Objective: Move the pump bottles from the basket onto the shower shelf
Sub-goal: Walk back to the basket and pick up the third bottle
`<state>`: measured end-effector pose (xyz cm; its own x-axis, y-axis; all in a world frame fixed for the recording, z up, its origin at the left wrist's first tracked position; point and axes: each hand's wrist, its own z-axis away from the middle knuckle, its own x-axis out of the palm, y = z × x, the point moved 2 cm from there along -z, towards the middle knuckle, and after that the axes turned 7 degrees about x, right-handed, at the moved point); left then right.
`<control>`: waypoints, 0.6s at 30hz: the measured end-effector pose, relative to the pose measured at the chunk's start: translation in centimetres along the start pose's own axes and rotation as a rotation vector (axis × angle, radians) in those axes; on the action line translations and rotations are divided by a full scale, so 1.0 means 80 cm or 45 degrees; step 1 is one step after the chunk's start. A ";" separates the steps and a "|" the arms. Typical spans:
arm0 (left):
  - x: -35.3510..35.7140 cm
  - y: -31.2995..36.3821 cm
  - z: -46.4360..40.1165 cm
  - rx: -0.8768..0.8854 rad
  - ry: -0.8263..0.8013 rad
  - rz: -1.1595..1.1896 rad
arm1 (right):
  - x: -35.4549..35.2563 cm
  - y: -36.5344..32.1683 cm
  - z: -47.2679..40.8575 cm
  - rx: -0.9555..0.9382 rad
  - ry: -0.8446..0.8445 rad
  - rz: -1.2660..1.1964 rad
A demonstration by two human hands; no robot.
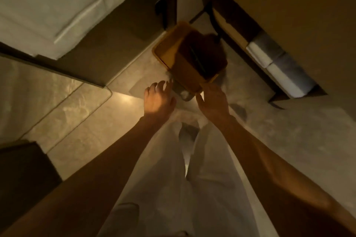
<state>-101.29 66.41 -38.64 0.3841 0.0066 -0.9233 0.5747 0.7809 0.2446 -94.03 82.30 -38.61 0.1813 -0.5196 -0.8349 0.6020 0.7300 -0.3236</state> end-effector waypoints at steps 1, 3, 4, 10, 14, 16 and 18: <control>0.001 0.003 -0.011 -0.040 0.008 0.010 | -0.008 0.000 -0.017 -0.048 -0.031 0.024; 0.001 0.011 -0.033 -0.133 0.020 0.025 | -0.024 0.005 -0.051 -0.160 -0.083 0.108; 0.001 0.017 -0.045 -0.178 0.054 0.046 | -0.033 0.010 -0.069 -0.222 -0.110 0.157; 0.014 0.051 -0.112 -0.412 0.080 0.100 | -0.081 0.059 -0.180 -0.419 -0.243 0.348; 0.041 0.071 -0.166 -0.514 0.025 0.128 | -0.088 0.087 -0.251 -0.540 -0.299 0.422; 0.062 0.074 -0.194 -0.572 0.056 0.146 | -0.078 0.096 -0.282 -0.631 -0.265 0.442; 0.089 0.075 -0.220 -0.607 0.107 0.165 | -0.058 0.104 -0.310 -0.685 -0.224 0.475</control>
<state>-107.84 82.14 -48.99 0.3597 0.1577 -0.9196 0.1244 0.9687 0.2148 -109.14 101.78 -48.48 0.4530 -0.2209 -0.8637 0.0117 0.9702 -0.2421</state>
